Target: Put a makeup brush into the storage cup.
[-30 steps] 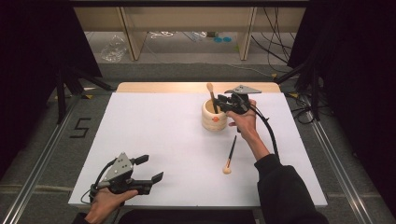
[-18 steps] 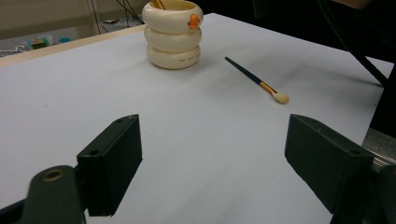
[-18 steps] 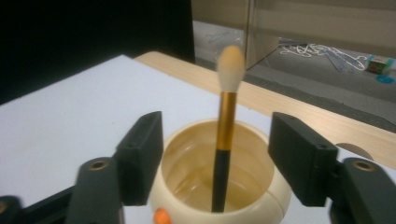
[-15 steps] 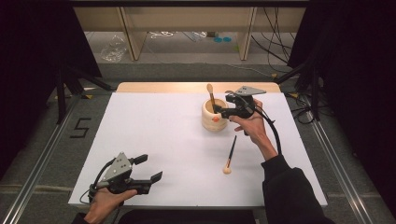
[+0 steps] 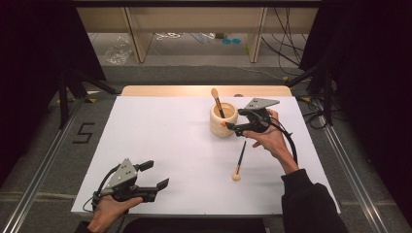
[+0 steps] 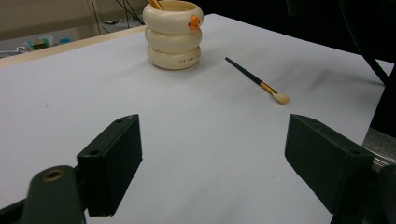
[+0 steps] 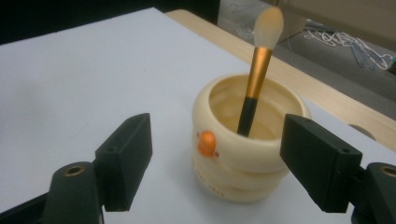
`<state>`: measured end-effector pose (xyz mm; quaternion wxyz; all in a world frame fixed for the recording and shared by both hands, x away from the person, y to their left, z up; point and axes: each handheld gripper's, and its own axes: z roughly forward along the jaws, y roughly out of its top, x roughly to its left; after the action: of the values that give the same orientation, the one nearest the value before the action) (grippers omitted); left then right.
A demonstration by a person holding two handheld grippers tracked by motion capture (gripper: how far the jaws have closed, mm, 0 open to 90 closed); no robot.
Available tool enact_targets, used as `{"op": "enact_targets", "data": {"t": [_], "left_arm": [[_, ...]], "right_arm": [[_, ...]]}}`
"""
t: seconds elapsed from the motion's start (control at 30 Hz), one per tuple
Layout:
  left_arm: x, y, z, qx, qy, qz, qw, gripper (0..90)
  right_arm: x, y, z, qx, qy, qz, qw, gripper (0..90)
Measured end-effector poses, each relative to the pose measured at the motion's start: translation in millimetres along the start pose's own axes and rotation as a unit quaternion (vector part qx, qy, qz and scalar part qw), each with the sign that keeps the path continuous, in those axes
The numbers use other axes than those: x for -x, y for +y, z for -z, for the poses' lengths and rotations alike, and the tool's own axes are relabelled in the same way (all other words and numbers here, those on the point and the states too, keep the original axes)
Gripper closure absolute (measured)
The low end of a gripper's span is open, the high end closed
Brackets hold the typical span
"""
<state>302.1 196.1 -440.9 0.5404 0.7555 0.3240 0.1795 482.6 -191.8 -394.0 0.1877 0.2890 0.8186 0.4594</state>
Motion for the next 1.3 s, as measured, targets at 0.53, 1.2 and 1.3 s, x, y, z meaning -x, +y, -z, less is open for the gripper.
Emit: {"op": "enact_targets", "data": {"t": [0.53, 1.2, 1.3], "left_arm": [[-0.1, 0.2, -2.6, 0.001, -0.004, 0.006, 1.0, 18.6], [-0.7, 0.4, -0.9, -0.005, 0.001, 0.003, 1.0, 18.6], [-0.9, 0.4, -0.9, -0.005, 0.001, 0.004, 1.0, 18.6]], "right_arm": [[-6.8, -30.0, 19.5, -0.062, 0.038, 0.054, 0.9959, 28.1], [-12.3, -49.2, 21.0, -0.131, 0.067, 0.116, 0.9822, 25.9], [-12.2, -51.2, 21.4, -0.141, 0.064, 0.124, 0.9803, 25.4]]}}
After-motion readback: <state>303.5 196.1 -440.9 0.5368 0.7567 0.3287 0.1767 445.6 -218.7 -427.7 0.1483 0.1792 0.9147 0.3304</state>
